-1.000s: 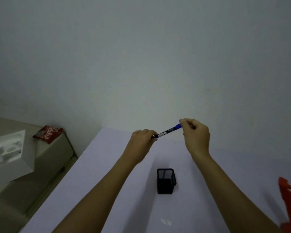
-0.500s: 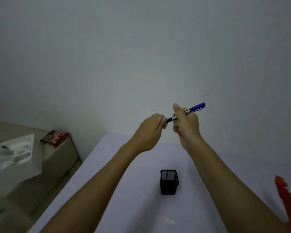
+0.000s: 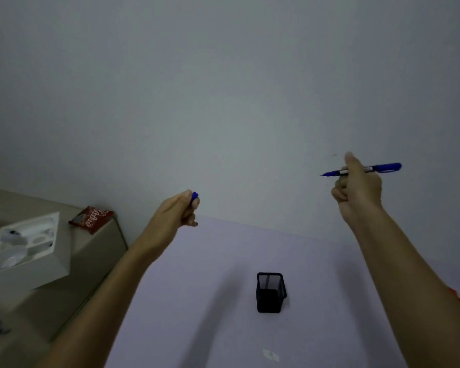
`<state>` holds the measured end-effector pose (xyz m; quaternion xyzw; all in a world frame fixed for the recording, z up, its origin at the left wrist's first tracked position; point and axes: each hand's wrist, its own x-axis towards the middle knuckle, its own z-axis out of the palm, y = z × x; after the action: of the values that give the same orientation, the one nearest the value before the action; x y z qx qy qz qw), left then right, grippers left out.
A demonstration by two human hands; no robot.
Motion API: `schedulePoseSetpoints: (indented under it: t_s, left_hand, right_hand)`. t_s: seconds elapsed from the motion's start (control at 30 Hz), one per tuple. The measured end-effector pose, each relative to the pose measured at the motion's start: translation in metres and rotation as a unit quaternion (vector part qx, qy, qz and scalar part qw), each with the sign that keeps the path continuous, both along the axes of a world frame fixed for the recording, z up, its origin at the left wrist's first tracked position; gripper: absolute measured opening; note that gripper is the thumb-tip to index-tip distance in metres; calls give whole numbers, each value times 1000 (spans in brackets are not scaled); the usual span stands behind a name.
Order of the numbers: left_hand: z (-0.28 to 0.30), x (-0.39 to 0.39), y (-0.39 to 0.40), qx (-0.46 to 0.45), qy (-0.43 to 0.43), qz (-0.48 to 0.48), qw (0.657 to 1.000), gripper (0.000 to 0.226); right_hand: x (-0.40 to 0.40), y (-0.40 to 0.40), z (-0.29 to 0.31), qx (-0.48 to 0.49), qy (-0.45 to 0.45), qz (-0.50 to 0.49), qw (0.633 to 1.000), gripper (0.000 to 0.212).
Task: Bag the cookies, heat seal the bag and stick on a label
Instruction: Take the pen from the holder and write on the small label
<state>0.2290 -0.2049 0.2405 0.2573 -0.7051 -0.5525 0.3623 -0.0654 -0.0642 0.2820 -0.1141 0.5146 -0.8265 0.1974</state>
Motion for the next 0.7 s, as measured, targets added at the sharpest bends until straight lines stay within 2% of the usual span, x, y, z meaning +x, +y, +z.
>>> schedulePoseSetpoints:
  t_s: [0.07, 0.2, 0.3, 0.4, 0.53, 0.7]
  left_hand:
    - [-12, 4, -8, -11, -28, 31, 999, 35]
    - [-36, -15, -7, 10, -26, 55, 998, 19]
    - [-89, -22, -11, 39, -105, 76, 991, 14]
    - [-165, -21, -8, 103, -223, 88, 965, 13]
    - [-252, -15, 9, 210, -310, 93, 923, 25]
    - [-294, -14, 15, 249, -349, 107, 897, 27]
  right_hand:
    - [15, -5, -4, 21, 39, 42, 998, 32]
    - [52, -15, -15, 39, 60, 111, 991, 26]
    - [64, -13, -29, 61, 77, 160, 982, 17]
    - [69, -6, -47, 91, 81, 172, 977, 13]
    - [65, 6, -77, 133, 54, 163, 976, 11]
    - [57, 19, -105, 166, 18, 155, 974, 9]
